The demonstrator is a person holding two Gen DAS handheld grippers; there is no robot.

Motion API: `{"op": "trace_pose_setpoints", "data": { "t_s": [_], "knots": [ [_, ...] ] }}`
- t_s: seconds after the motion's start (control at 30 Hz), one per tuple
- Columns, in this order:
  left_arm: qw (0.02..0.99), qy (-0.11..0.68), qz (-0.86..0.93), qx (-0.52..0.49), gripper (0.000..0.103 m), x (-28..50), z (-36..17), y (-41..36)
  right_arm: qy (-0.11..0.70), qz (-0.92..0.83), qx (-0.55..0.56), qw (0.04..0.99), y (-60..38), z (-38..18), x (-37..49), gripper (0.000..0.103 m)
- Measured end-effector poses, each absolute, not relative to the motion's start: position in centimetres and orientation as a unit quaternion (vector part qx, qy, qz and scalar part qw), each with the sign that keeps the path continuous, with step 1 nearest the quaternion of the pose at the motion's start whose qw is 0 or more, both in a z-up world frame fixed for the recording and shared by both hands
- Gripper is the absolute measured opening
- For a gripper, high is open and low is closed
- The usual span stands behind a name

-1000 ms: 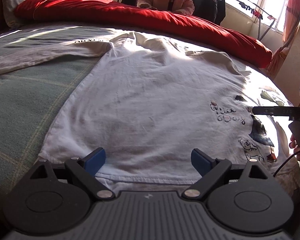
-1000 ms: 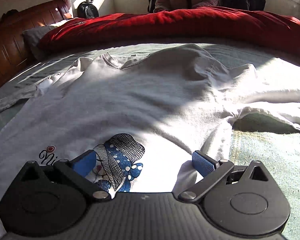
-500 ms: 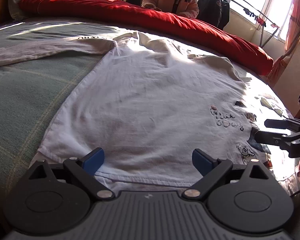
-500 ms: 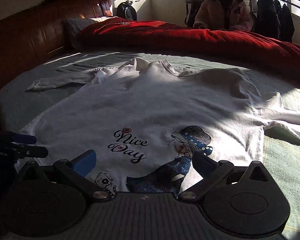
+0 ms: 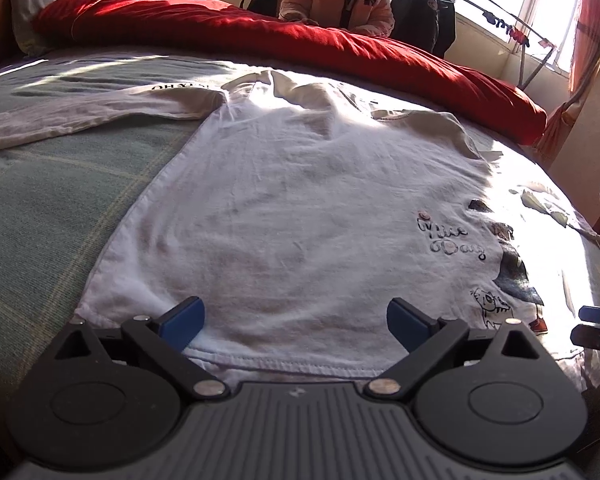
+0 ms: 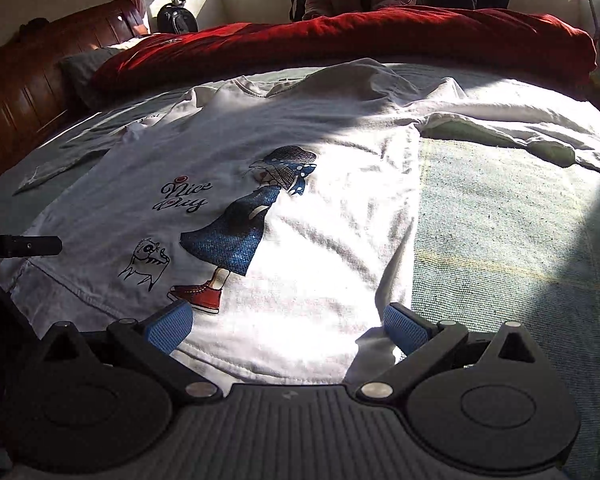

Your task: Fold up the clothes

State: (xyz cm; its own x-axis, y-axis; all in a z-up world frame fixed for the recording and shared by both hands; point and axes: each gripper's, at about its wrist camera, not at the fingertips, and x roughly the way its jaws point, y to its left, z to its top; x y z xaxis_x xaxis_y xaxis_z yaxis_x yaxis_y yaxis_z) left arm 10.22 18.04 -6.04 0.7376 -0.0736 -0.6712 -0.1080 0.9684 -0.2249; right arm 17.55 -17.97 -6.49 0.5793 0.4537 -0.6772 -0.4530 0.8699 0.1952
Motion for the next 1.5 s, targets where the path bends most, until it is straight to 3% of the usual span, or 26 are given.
{"op": "trace_pose_setpoints", "data": {
  "t_s": [0.27, 0.63, 1.17, 1.5],
  "knots": [
    [0.933, 0.335, -0.088, -0.093, 0.097, 11.3, -3.6, 12.5, 0.34, 0.306, -0.086, 0.885, -12.3, -6.3, 16.1, 0.103],
    [0.897, 0.406, -0.161, -0.065, 0.097, 8.3, -7.0, 7.5, 0.346, 0.315, -0.096, 0.879, -13.4, -8.8, 14.9, 0.103],
    [0.902, 0.395, -0.138, -0.107, 0.097, 9.1, -5.2, 7.4, 0.341, 0.3, -0.075, 0.888, -14.7, -7.4, 14.0, 0.103],
    [0.928, 0.356, -0.022, -0.112, 0.097, 6.6, -2.0, 13.6, 0.336, 0.309, -0.054, 0.888, -8.0, -5.5, 23.4, 0.103]
  ]
}}
